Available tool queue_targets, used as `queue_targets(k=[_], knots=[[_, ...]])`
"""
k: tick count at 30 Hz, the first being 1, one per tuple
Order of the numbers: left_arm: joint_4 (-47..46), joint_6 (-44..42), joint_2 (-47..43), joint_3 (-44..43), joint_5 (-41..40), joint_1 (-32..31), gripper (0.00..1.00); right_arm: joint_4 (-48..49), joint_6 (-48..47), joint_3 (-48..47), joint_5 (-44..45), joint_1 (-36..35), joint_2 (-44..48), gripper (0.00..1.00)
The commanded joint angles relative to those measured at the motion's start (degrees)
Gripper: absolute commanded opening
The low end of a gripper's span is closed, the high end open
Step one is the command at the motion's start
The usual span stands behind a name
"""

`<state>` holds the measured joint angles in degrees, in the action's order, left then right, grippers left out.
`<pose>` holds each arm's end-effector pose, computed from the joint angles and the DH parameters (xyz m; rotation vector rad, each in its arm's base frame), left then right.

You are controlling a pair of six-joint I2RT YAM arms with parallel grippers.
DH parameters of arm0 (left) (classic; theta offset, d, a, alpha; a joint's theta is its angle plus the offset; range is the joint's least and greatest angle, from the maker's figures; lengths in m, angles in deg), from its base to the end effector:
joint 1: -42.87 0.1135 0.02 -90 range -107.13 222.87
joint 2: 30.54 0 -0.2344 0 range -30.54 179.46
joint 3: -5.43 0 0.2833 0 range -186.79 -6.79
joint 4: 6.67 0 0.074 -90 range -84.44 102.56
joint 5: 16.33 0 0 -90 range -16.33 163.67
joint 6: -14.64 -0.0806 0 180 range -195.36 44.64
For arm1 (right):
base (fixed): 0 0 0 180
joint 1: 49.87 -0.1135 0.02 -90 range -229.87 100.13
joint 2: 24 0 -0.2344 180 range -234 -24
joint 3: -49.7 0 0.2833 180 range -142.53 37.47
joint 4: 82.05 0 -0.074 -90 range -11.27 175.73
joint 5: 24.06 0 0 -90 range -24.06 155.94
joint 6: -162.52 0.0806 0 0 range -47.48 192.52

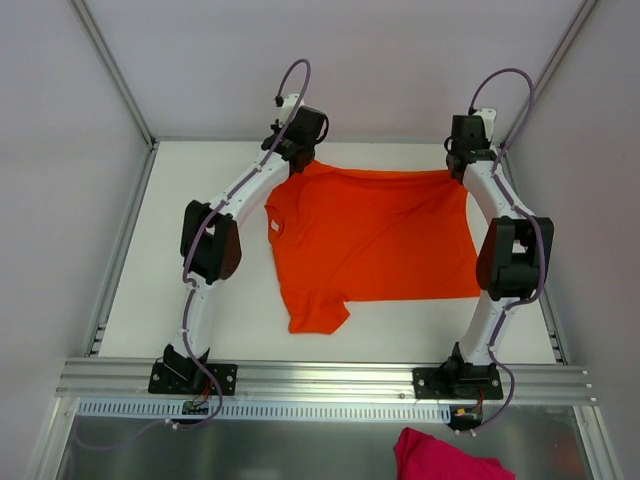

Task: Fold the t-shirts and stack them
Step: Fold the flattened tshirt in 1/3 of the way

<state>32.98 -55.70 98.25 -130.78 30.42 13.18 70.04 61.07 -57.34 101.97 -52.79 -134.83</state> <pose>0.5139 -0.2294 0.2620 -0.2521 1.9621 0.2511 0.5062 -0.0217 0.2407 0.1131 2.0917 -0.7539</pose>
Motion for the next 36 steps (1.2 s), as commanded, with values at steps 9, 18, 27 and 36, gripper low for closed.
queue_targets(k=[9,18,27,36], knots=[[11.24,8.28,-12.51,8.58,1.23,-7.83,0.0,-3.38,3.71,8.58,-3.07,-0.42,14.93,0.01],[18.46,17.07,-22.09,22.28,4.92,-10.47,0.0,-19.63,9.59,6.48,-7.99,-1.3,19.15,0.01],[15.92,17.43,-27.19,33.27,6.24,-10.56,0.0,-27.29,8.28,5.42,-5.45,-4.64,21.97,0.01],[13.98,16.38,-26.57,34.16,6.95,-10.56,0.0,-27.38,7.05,4.54,-5.36,-4.82,21.27,0.01]])
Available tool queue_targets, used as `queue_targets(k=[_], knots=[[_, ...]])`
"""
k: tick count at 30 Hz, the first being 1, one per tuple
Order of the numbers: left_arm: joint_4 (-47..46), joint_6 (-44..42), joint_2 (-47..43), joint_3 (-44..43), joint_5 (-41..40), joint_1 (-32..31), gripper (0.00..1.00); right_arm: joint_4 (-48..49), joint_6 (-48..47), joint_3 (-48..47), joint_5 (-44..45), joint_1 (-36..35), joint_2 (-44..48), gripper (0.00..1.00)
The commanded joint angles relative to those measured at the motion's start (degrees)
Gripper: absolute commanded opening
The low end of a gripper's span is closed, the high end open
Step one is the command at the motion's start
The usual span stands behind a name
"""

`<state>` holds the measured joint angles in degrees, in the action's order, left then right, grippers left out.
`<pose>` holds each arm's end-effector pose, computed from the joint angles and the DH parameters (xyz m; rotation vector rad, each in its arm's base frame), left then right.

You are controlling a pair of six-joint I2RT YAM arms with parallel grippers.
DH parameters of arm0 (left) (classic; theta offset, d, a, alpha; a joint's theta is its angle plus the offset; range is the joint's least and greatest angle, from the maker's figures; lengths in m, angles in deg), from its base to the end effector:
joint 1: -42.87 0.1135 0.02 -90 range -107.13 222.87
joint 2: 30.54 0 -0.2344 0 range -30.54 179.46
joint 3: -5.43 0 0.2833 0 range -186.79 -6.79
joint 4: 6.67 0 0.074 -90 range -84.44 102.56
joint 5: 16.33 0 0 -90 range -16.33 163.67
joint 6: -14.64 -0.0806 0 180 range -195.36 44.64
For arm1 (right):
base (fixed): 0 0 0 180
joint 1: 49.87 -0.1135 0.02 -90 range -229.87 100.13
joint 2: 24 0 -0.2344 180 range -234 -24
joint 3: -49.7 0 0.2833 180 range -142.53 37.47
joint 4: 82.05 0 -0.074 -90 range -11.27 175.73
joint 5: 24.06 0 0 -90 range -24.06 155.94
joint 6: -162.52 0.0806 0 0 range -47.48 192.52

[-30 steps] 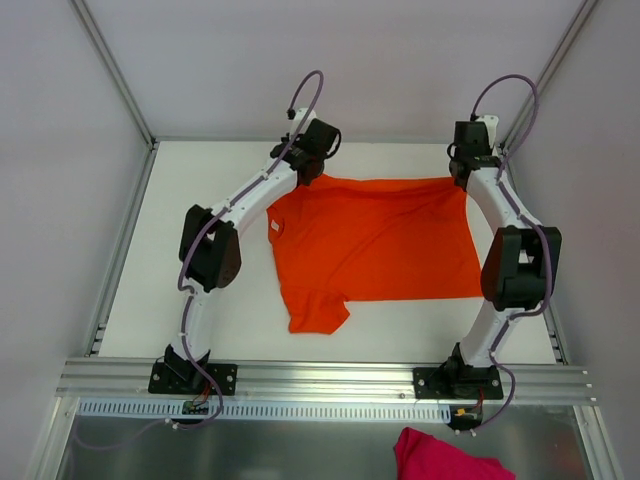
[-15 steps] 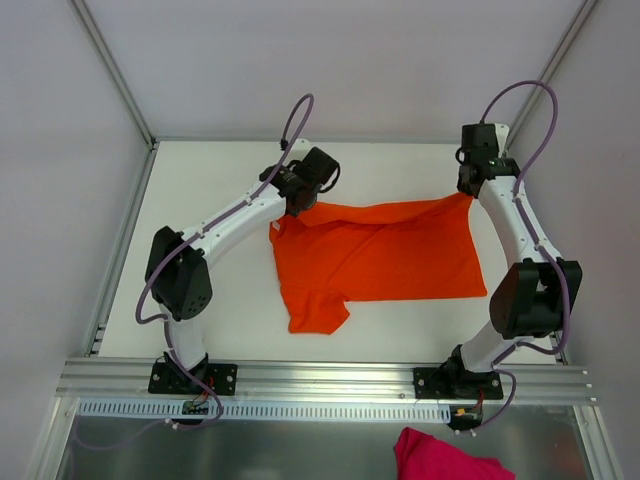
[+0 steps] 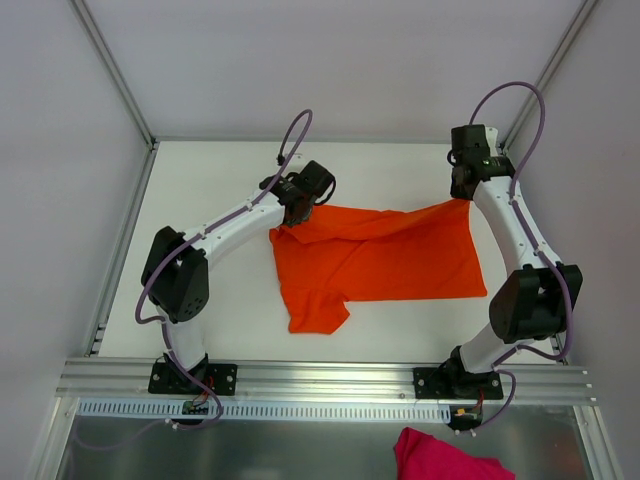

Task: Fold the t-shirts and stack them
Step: Fold the flattened tshirt in 1/3 of the way

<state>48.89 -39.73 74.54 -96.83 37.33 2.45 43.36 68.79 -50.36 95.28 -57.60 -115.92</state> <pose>0.3635 -0.2468 0.2076 -0.1187 2.3319 0.1955 0.4093 0.0157 0.2833 0.0097 2.3209 -0.5717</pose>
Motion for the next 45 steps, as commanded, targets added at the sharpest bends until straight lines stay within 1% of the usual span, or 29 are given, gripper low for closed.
queue_targets(k=[1,6,10,13,14,15,16,17,18,19,20,22,24,25,27,28,30,31,32,33,34,35,36,38,40,42,45], knots=[[-2.11,0.22,-2.86,0.04,-0.14,0.17,0.0,-0.52,-0.75,-2.34,1.42,-0.01,2.18,0.01],[-2.02,-1.01,-2.16,-1.72,-0.4,0.35,0.0,0.44,-0.84,-1.91,2.73,-0.01,2.18,0.01],[-0.8,0.65,-0.58,-2.94,1.62,1.66,0.0,1.5,-0.84,-0.85,2.65,-0.01,1.92,0.01],[-0.35,0.14,3.02,-7.42,3.02,4.21,0.0,2.2,-0.76,-1.9,2.74,0.08,-0.97,0.01],[-0.09,-0.39,5.81,-11.61,3.37,5.52,0.0,2.29,-0.76,-2.77,2.82,0.17,-3.77,0.01],[0.69,-1.0,7.49,-14.43,3.73,6.23,0.0,1.77,-0.15,-6.09,2.56,0.34,-5.53,0.01],[1.4,-1.44,11.16,-20.9,3.73,6.93,0.0,1.16,0.21,-8.12,2.13,0.95,-7.38,0.01],[2.8,-2.06,13.03,-24.45,3.99,8.33,0.0,0.8,0.3,-10.41,1.77,1.22,-9.4,0.01],[3.59,-2.93,14.7,-27.7,3.99,9.04,0.0,0.01,0.21,-15.39,1.77,1.31,-13.33,0.01],[4.39,-3.38,16.46,-33.82,3.99,9.66,0.0,-0.34,-0.05,-17.27,2.64,1.57,-15.2,0.01],[4.92,-3.56,19.09,-36.41,4.08,10.36,0.0,-0.78,-0.23,-18.76,2.74,1.84,-16.61,0.01],[6.33,-3.03,20.34,-38.98,5.13,12.21,0.0,0.09,-0.32,-20.01,1.69,2.97,-19.17,0.01],[5.98,-2.15,19.56,-36.98,5.22,12.91,0.0,0.36,0.38,-18.27,1.16,3.68,-19.61,0.01],[5.54,-1.98,17.99,-32.7,5.22,13.09,0.0,1.05,0.56,-16.95,1.16,3.77,-19.27,0.01],[3.26,-0.66,15.7,-27.15,5.57,13.09,0.0,2.98,0.39,-13.0,1.94,3.77,-18.04,0.01],[2.47,-0.05,12.99,-21.64,5.49,13.0,0.0,5.0,0.21,-8.63,2.82,3.77,-16.47,0.01],[-0.33,0.92,10.25,-16.77,5.23,13.0,0.0,8.16,-0.05,-4.3,4.84,4.56,-15.05,0.01],[-1.31,0.92,8.23,-13.27,5.22,13.0,0.0,12.01,-0.05,-1.84,4.41,5.08,-14.87,0.01],[-2.02,0.23,7.95,-12.54,5.57,13.09,0.0,12.92,0.3,-2.77,2.32,5.87,-16.0,0.01],[-1.24,-0.13,8.91,-13.66,5.92,13.26,0.0,10.75,1.08,-5.39,1.86,7.19,-17.84,0.01],[-0.01,-0.3,9.7,-15.06,5.75,13.27,0.0,8.73,2.31,-13.42,1.51,7.46,-22.55,0.01],[1.3,-0.31,10.66,-16.47,5.49,13.27,0.0,7.05,2.67,-17.68,1.16,7.46,-24.86,0.01],[2.36,-0.13,11.54,-18.05,5.23,13.27,0.0,4.95,2.67,-21.47,0.72,7.46,-26.89,0.01],[2.29,-0.04,11.12,-17.72,5.22,13.18,0.0,5.71,1.89,-26.58,0.1,7.46,-29.79,0.01],[1.5,0.05,10.24,-17.36,5.22,13.27,0.0,8.61,1.01,-27.21,-0.42,7.46,-30.25,0.01],[1.14,-0.48,10.15,-17.62,5.05,13.27,0.0,8.89,1.0,-27.65,-0.78,7.38,-30.69,0.01],[1.67,-0.66,10.67,-17.63,4.78,13.18,0.0,9.05,1.27,-24.6,-1.74,7.46,-29.55,0.01]])
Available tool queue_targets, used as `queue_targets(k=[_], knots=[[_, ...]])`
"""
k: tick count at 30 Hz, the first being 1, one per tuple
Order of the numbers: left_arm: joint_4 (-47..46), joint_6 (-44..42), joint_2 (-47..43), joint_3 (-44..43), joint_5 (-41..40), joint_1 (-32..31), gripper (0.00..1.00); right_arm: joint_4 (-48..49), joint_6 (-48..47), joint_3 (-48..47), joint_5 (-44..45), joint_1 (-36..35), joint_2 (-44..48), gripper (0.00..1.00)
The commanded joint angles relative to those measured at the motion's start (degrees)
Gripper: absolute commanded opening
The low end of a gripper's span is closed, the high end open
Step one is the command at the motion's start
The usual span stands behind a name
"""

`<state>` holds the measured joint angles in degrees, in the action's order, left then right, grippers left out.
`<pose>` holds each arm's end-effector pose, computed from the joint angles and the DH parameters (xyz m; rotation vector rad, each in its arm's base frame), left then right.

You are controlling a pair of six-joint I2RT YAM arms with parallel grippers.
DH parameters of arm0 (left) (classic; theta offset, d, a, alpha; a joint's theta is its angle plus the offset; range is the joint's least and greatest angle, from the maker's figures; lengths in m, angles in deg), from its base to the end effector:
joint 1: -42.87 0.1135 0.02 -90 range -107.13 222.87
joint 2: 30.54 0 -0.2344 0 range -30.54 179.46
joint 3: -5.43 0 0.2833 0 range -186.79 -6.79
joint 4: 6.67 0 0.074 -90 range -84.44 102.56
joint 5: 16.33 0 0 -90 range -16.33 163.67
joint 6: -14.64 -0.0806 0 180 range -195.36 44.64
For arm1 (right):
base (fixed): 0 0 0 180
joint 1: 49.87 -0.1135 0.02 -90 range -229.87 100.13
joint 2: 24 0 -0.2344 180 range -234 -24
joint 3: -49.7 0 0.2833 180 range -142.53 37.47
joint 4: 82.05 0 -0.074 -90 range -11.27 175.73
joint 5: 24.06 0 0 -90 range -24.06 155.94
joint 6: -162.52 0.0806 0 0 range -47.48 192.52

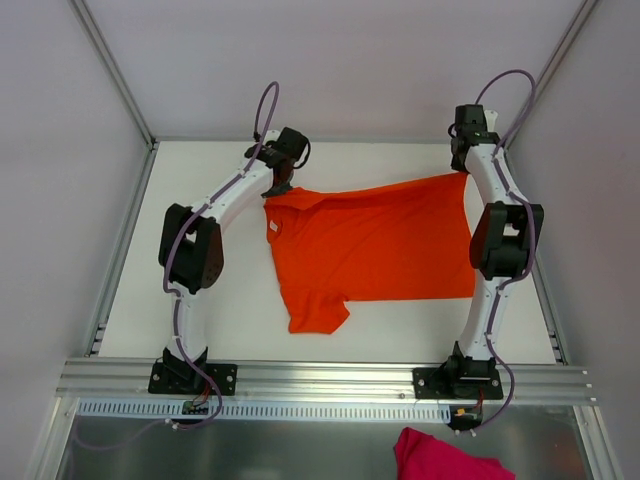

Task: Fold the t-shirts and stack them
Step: Fold the flattened tshirt in 1/3 of the way

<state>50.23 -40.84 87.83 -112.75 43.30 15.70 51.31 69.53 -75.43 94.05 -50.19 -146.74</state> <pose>0.4569 -0.1887 0.1983 -0.3432 2.3649 0.1943 0.5340 -0.0350 0.2212 0.1757 2.2972 -0.5960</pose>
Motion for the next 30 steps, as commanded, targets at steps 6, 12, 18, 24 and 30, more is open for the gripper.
queue_targets(k=[6,12,18,24,30], knots=[[0.86,2.48,-5.16,2.94,0.14,-0.07,0.0,4.44,0.08,14.28,-0.96,0.14,8.65,0.01],[5.06,3.97,-7.09,4.26,0.93,-0.42,0.0,0.76,-0.79,16.49,-0.96,0.14,11.9,0.01],[8.69,8.8,-8.76,8.21,5.49,-0.95,0.0,-1.97,-2.46,15.52,0.97,-0.74,14.19,0.01],[8.6,11.35,-9.38,13.66,9.72,-3.58,0.0,-6.81,-3.43,10.77,3.0,-0.91,13.22,0.01],[8.6,11.27,-8.5,14.99,10.42,-4.2,0.0,-9.88,-4.4,8.14,2.29,-0.91,12.61,0.01]])
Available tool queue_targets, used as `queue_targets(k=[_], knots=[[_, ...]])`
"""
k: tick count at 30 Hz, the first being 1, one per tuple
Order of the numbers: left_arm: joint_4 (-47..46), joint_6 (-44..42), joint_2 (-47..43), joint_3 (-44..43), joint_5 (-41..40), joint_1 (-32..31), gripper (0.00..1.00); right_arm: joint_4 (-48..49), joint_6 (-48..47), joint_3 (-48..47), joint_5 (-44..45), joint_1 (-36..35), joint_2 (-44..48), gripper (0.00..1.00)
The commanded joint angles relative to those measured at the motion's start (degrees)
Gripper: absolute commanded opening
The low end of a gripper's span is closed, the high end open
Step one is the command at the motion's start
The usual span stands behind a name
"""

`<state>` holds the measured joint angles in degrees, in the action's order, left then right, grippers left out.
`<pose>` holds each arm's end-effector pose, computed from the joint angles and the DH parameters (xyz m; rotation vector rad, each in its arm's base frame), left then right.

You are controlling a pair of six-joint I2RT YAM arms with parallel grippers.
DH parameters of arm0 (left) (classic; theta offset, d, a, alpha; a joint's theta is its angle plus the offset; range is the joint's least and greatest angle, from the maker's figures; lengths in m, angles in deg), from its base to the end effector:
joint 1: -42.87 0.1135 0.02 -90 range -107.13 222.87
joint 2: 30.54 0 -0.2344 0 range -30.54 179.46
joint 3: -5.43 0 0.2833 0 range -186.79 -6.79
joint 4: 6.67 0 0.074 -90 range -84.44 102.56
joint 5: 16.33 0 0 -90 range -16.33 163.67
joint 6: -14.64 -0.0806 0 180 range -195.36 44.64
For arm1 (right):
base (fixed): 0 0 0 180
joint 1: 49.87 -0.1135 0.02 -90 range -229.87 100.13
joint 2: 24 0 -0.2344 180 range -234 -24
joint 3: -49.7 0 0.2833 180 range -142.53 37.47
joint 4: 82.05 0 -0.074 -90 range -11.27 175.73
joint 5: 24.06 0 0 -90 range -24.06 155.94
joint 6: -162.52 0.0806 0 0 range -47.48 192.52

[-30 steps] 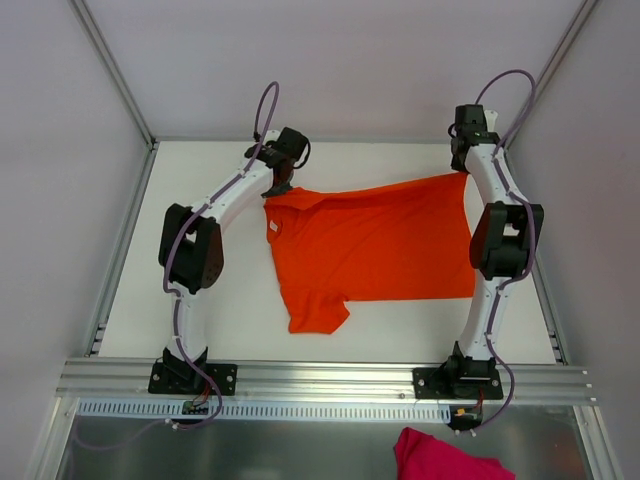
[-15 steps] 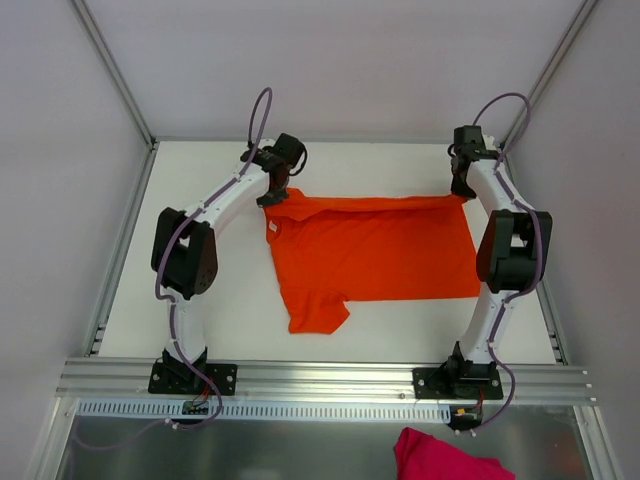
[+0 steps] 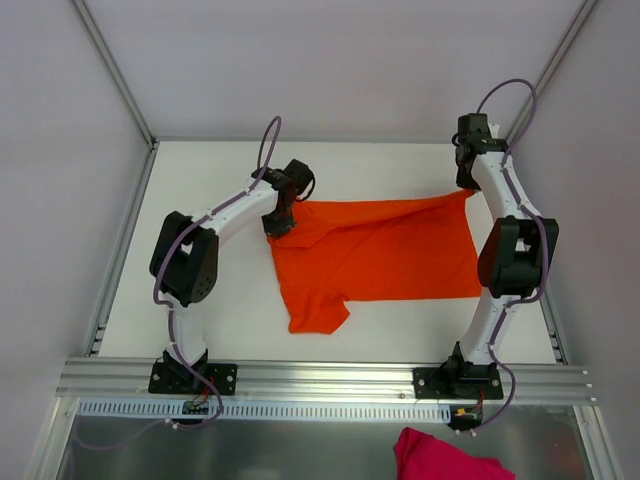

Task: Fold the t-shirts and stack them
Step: Fold the flattened tshirt in 1/3 of the way

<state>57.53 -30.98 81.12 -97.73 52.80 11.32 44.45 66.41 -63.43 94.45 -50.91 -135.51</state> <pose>0.3824 -0.2011 0.1469 -0.3740 2.6543 0.1383 0.4792 -0.0298 0.2256 0.0612 2.4331 -0.6524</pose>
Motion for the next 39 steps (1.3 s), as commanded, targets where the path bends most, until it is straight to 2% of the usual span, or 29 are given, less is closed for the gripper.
queue_targets(k=[1,13,16,17,19,20,21,23,24,27,28,30,31,32,35,37,39], knots=[[1.21,1.32,-1.62,-0.12,0.82,0.17,0.0,-3.11,-1.27,-3.86,1.98,-0.11,1.46,0.01],[1.3,-0.79,1.54,-1.96,-1.02,0.35,0.0,-3.63,-2.59,-2.98,-0.3,-0.19,0.5,0.01],[1.56,-1.49,2.42,-2.75,-0.76,0.61,0.0,-7.4,-3.47,-5.43,-2.75,-0.19,-1.25,0.01],[1.56,-1.58,2.6,-2.93,-0.76,0.7,0.0,-9.24,-3.3,-6.75,-2.76,-0.19,-2.22,0.15],[1.56,-1.75,3.13,-3.72,-0.15,0.88,0.0,-14.34,-2.16,-9.92,-2.76,-0.19,-4.94,0.22],[1.56,-2.01,3.22,-4.07,0.2,1.05,0.02,-15.14,-1.89,-10.1,-3.63,-0.19,-5.21,0.32],[1.47,-2.1,3.3,-4.6,0.38,1.23,0.09,-14.89,-1.45,-8.71,-4.07,-0.19,-4.69,0.45],[1.38,-2.19,3.22,-4.86,0.47,1.31,0.18,-13.31,-1.01,-6.86,-4.87,-0.11,-3.46,0.51],[1.3,-2.37,3.04,-5.21,0.65,1.32,0.27,-12.61,-1.01,-6.07,-5.22,-0.1,-2.76,0.52],[1.38,-2.72,2.78,-5.83,0.47,1.49,0.29,-12.86,-0.83,-5.79,-4.69,-0.11,-1.7,0.52],[1.65,-2.72,2.6,-6.01,0.38,1.58,0.38,-13.12,-0.83,-6.06,-4.69,-0.19,-1.61,0.52],[1.47,-2.72,2.08,-6.44,0.3,1.75,0.49,-14.0,-0.4,-7.2,-5.39,-0.19,-1.53,0.52],[1.39,-2.72,1.81,-6.53,0.38,1.76,0.59,-14.27,-0.22,-7.38,-6.01,-0.19,-1.44,0.52],[1.38,-2.72,1.72,-6.62,0.3,1.84,0.64,-14.44,0.22,-7.55,-7.93,-0.19,-1.35,0.51],[1.21,-2.9,1.37,-7.32,0.21,2.11,0.69,-14.1,2.76,-5.2,-12.76,-0.89,1.1,0.28],[0.34,-3.25,1.28,-7.41,0.38,2.37,0.73,-13.13,3.03,-3.17,-13.13,-2.12,2.25,0.05],[-0.46,-3.34,1.2,-8.2,0.3,2.81,0.78,-13.3,2.77,-2.37,-12.25,-4.14,2.78,0.01]])
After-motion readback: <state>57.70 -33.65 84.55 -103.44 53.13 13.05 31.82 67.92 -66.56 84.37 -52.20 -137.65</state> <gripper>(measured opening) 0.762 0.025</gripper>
